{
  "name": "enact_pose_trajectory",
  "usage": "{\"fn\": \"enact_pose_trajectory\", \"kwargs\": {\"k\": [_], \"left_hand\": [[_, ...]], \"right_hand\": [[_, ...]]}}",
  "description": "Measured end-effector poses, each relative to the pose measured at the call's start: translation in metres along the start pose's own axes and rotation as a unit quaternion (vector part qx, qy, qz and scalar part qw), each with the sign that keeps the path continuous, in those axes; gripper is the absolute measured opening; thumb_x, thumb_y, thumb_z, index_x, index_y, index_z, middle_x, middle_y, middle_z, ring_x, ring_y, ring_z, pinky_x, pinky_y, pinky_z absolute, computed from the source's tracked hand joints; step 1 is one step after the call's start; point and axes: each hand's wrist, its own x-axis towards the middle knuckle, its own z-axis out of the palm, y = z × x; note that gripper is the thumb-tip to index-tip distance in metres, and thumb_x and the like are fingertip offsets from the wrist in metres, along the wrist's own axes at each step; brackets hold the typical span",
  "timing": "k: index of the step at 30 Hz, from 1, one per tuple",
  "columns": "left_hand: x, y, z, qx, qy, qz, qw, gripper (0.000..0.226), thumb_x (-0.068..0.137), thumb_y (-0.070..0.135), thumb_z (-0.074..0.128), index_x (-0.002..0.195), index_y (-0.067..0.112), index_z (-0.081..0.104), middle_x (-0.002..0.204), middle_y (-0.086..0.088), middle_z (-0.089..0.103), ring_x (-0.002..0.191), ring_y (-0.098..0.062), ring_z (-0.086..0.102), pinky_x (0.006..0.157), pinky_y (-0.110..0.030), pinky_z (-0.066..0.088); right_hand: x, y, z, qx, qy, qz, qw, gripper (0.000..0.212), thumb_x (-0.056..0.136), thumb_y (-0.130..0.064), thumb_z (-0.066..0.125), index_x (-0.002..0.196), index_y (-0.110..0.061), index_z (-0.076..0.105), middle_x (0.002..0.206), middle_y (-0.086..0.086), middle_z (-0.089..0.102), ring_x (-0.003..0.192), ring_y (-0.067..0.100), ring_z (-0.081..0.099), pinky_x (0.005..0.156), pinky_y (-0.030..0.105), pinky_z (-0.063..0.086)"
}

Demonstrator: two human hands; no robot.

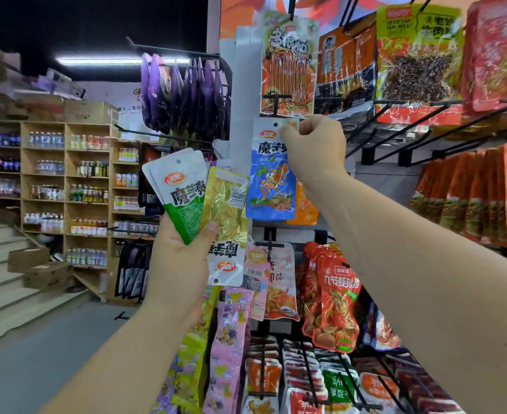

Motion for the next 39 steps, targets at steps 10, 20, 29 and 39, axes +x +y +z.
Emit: {"fn": "enact_pose_trajectory", "kwargs": {"k": [10,20,29,39], "left_hand": [[-0.002,0.004,-0.002,0.016,0.001,0.055,0.998,0.044,0.102,-0.004,0.056,0.122,0.035,0.063,0.118,0.014,0.076,0.114,-0.007,0.07,0.096,-0.029,0.053],[-0.005,0.006,0.0,0.014,-0.006,0.038,0.999,0.041,0.102,-0.005,0.056,0.126,0.027,0.063,0.121,0.007,0.076,0.117,-0.014,0.07,0.108,-0.045,0.05],[-0.007,0.009,-0.003,0.017,-0.005,0.043,0.999,0.043,0.102,-0.005,0.056,0.128,0.029,0.062,0.122,0.01,0.075,0.117,-0.01,0.069,0.109,-0.042,0.05],[-0.01,0.015,0.0,0.013,-0.009,0.045,0.999,0.042,0.101,-0.005,0.057,0.121,0.032,0.064,0.119,0.009,0.076,0.114,-0.011,0.071,0.102,-0.038,0.052]], "right_hand": [[0.001,-0.002,0.003,-0.012,0.004,-0.01,1.0,0.034,0.094,-0.023,0.066,0.07,-0.019,0.041,0.062,-0.003,0.041,0.054,0.017,0.033,0.049,0.027,0.03],[0.003,-0.002,0.009,0.025,0.018,0.012,0.999,0.047,0.088,-0.017,0.061,0.054,-0.021,0.029,0.046,-0.008,0.019,0.051,0.018,0.016,0.054,0.029,0.017],[0.005,-0.005,0.006,-0.073,0.031,-0.075,0.994,0.042,0.091,-0.02,0.061,0.059,-0.018,0.035,0.057,0.001,0.036,0.054,0.018,0.03,0.052,0.029,0.024],[0.015,-0.009,0.009,-0.101,0.025,-0.024,0.994,0.051,0.092,-0.022,0.066,0.055,-0.019,0.03,0.054,0.0,0.028,0.051,0.02,0.027,0.053,0.03,0.028]]}}
